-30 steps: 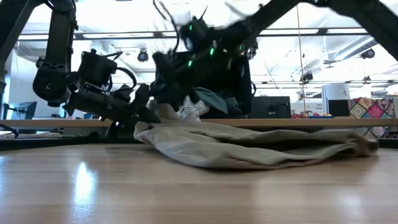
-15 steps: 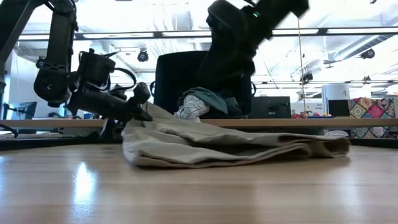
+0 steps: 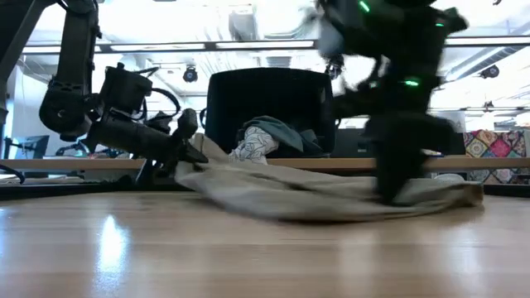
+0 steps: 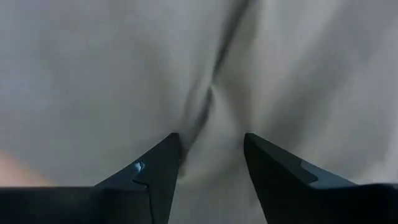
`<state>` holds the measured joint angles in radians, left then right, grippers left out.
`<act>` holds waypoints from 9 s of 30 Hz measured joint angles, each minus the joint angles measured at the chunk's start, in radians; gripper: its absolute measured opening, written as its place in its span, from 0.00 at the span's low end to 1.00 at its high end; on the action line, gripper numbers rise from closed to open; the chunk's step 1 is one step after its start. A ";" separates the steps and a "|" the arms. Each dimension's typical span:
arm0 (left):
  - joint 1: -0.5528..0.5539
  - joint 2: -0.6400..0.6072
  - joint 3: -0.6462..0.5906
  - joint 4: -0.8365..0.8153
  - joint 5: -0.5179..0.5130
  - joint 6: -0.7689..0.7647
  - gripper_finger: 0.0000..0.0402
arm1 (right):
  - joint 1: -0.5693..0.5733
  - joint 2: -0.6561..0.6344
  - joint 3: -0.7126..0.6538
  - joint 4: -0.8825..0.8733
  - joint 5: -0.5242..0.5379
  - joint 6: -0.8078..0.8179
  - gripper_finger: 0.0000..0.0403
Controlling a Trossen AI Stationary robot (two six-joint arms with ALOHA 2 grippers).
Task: Fold Laundry from Bin
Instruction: Fold the brown shorts from the blue laundry basket
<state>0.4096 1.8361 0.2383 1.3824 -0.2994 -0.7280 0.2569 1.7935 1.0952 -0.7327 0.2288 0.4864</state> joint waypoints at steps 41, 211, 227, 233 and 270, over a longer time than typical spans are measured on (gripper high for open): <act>-0.420 0.200 0.211 -0.022 -0.558 -0.187 0.00 | -0.041 -0.560 -0.500 -0.173 -0.071 0.096 0.08; -0.725 -0.387 0.569 -1.230 -0.001 0.559 0.62 | 0.087 -0.240 -0.281 0.036 0.088 0.149 0.32; -0.626 0.215 0.777 -0.959 -0.030 0.566 0.62 | 0.076 -0.282 -0.114 -0.036 0.033 0.089 0.40; -0.639 0.282 0.800 -0.936 -0.014 0.551 0.62 | 0.065 -0.246 -0.120 0.022 0.069 0.088 0.46; -0.609 0.292 0.742 -0.887 -0.057 0.453 0.62 | 0.070 -0.071 0.206 -0.147 0.013 -0.052 0.02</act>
<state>-0.1993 2.1277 0.9807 0.4951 -0.3568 -0.2752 0.3270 1.7228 1.3014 -0.8801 0.2419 0.4343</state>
